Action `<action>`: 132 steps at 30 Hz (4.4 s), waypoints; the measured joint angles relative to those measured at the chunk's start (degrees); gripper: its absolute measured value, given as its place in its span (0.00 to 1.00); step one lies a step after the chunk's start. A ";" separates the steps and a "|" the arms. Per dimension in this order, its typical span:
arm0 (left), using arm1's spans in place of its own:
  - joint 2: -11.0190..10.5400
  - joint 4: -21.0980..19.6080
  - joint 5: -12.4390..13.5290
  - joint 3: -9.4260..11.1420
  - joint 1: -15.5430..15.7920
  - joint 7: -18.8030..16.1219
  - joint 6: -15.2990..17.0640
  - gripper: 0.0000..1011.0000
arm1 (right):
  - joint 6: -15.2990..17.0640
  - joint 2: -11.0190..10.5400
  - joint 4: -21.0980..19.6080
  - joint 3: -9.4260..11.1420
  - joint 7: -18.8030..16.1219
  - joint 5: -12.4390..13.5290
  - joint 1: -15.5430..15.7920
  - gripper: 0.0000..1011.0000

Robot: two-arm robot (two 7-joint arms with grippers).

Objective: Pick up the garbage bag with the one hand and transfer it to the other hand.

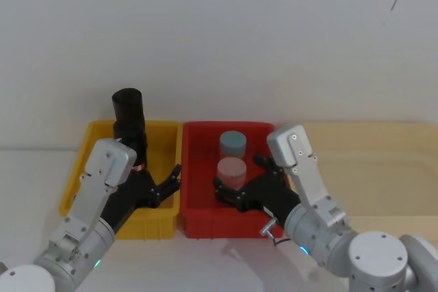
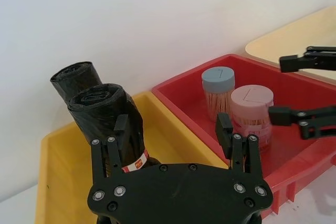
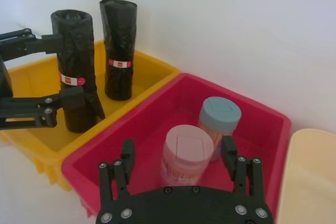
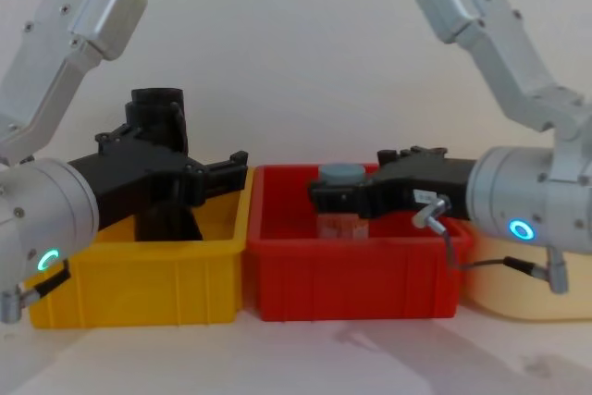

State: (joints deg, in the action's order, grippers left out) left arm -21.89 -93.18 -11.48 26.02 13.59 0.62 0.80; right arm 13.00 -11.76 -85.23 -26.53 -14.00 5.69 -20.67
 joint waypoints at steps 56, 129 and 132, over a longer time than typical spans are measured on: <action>0.00 0.00 0.00 0.00 0.00 0.00 0.00 0.99 | 0.22 6.20 16.01 -0.61 1.91 -5.34 -9.10 0.69; 0.00 0.00 0.00 0.00 0.00 0.00 0.00 0.99 | 6.33 -1.28 1.58 15.69 6.81 -5.58 -1.48 0.77; 0.00 0.00 0.00 0.00 0.00 0.00 0.00 0.99 | 6.40 -1.27 2.19 15.64 6.99 -5.86 -1.35 0.88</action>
State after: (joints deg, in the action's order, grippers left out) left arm -21.90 -93.17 -11.48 26.02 13.59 0.63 0.79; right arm 19.40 -13.03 -83.04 -10.89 -7.01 -0.17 -22.02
